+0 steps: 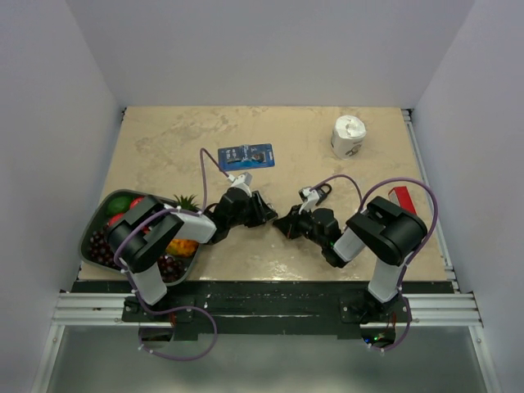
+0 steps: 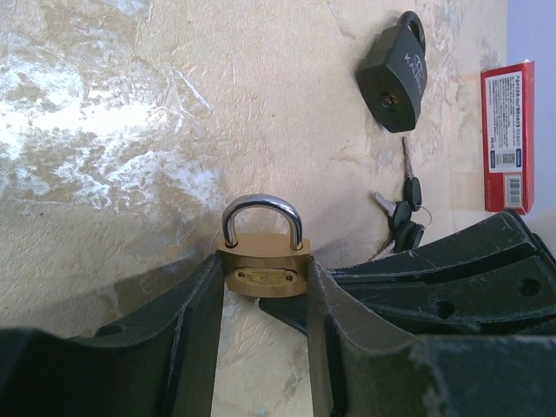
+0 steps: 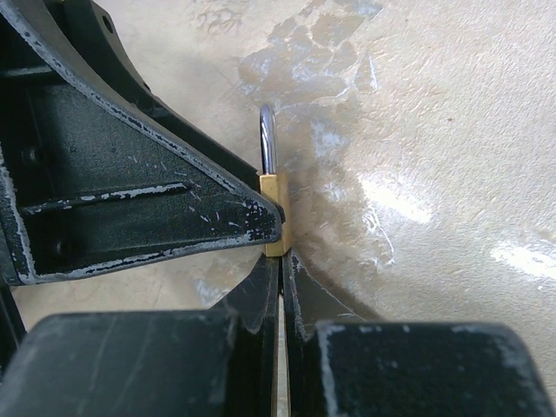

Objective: Unlock with the key

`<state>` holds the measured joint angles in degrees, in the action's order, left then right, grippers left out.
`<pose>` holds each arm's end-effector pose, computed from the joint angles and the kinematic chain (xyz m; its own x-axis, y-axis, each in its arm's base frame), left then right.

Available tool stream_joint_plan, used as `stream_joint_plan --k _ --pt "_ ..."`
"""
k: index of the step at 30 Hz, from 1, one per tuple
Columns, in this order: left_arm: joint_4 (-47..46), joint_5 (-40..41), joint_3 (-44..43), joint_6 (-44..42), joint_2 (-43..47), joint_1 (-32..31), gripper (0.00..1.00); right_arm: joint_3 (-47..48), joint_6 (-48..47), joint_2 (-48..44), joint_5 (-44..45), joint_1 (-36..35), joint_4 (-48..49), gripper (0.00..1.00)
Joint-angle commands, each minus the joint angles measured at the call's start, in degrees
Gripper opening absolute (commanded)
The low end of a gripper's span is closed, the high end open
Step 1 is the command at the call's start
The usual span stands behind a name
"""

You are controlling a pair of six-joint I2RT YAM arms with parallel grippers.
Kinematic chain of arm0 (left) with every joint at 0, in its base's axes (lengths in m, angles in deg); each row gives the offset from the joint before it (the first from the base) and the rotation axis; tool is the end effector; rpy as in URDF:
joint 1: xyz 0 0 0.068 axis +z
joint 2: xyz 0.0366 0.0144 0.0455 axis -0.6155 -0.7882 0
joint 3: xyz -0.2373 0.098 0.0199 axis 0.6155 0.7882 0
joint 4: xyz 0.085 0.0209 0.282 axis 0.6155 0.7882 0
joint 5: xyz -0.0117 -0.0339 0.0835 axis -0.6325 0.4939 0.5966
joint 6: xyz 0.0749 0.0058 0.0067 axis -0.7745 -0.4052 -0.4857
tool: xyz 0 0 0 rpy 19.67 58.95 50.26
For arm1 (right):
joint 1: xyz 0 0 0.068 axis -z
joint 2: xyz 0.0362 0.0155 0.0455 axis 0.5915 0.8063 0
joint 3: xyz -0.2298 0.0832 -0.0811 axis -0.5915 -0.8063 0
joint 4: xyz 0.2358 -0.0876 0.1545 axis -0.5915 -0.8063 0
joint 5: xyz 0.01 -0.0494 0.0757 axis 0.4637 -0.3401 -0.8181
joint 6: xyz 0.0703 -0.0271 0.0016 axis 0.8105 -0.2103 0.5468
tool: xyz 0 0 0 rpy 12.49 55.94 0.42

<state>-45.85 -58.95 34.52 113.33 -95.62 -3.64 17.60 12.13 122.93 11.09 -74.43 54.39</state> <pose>0.2663 -0.2459 0.0640 -0.8178 -0.3616 -0.4477 0.1051 0.6710 -0.7340 0.2282 0.1892 0.0428 -0.5617 0.2412 -0.7914 -0.4770 0.6871 0.5480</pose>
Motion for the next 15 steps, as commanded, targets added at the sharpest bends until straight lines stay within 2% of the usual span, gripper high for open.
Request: stream_joint_plan --k 1,11,15 --pt "4.2 -9.6 -0.8 0.1 -1.5 -1.4 0.00 1.7 -2.0 -3.3 7.6 1.2 14.0 0.00" --pt "4.0 -9.2 -0.5 0.5 -3.0 1.1 0.00 5.3 -4.9 -9.5 9.9 -2.1 -7.7 0.00" --pt "3.2 -9.8 0.0 1.4 -3.6 1.7 0.00 6.7 -5.5 -10.2 10.6 -2.8 -12.1 0.00"
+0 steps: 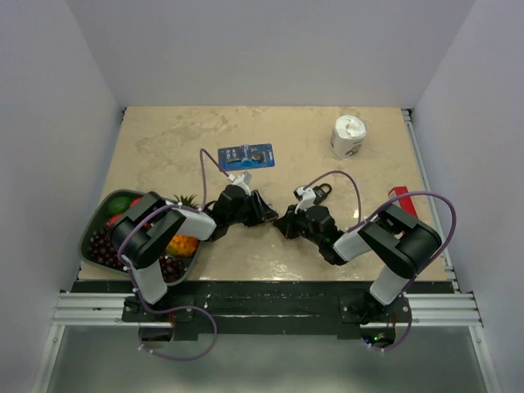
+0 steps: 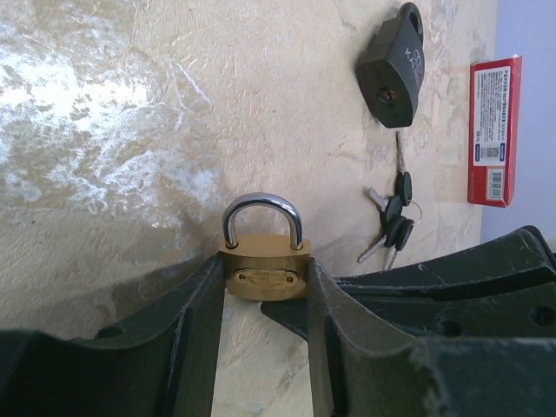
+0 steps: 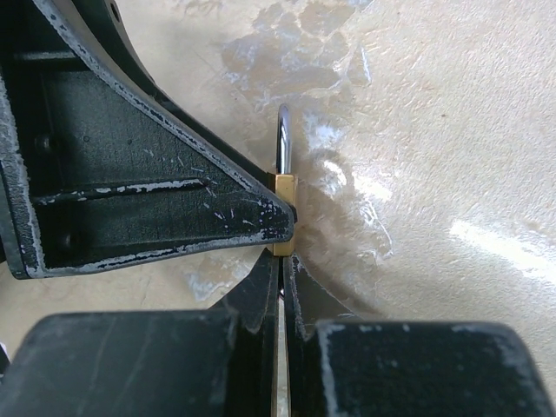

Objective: Unlock with the key

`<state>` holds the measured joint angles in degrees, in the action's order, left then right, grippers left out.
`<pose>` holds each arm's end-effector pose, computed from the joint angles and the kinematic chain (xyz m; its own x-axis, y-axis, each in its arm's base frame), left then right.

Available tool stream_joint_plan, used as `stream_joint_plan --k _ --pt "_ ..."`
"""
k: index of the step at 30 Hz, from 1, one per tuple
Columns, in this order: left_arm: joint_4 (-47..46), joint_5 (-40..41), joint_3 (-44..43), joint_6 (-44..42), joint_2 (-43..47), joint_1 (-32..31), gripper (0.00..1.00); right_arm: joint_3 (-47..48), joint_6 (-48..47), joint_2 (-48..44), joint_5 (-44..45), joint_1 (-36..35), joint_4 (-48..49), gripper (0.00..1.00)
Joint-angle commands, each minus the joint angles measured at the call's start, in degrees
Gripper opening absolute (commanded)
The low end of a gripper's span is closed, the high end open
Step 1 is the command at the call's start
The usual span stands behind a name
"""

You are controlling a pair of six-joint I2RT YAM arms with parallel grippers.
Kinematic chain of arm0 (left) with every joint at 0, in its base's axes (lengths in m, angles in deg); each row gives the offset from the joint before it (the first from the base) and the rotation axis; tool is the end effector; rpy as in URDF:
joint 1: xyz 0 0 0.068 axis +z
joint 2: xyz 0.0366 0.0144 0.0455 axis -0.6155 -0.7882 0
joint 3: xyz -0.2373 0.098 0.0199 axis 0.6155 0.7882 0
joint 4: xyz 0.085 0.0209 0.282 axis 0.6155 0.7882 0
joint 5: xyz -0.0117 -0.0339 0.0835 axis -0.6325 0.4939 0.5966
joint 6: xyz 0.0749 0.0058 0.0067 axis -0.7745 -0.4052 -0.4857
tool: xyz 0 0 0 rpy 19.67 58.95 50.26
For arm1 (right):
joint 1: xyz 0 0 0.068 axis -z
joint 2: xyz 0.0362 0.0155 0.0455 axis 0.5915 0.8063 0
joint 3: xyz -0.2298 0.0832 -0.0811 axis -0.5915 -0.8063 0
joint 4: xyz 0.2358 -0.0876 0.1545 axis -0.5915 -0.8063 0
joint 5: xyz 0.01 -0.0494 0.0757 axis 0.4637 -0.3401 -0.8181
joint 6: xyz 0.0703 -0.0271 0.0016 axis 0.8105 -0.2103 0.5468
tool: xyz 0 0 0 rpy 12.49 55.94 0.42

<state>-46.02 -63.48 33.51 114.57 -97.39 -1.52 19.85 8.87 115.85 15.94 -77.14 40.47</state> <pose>0.2745 -0.2417 0.0593 -0.8454 -0.3607 -0.3940 0.0814 0.6420 -0.7623 0.2302 0.2024 0.0551 -0.5643 0.1618 -0.8096 -0.4622 0.7506 0.4722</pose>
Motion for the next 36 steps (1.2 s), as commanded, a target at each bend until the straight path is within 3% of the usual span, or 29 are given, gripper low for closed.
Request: stream_joint_plan --k 1,9,18,36 --pt "3.3 -5.4 1.0 0.3 -1.7 -0.3 0.00 4.6 -2.1 -2.9 5.6 -0.1 1.4 0.01" --pt "2.6 -6.2 1.3 1.1 -2.0 1.1 0.00 5.4 -0.9 -2.2 4.6 -1.0 -2.2 0.12" --pt "2.1 -6.1 1.6 1.5 -1.6 2.0 0.00 3.8 -0.6 -4.5 4.7 -1.6 -5.1 0.31" --pt "1.6 -5.5 2.1 1.7 -0.3 2.9 0.00 2.1 1.6 -6.8 5.0 -2.8 -9.2 0.41"
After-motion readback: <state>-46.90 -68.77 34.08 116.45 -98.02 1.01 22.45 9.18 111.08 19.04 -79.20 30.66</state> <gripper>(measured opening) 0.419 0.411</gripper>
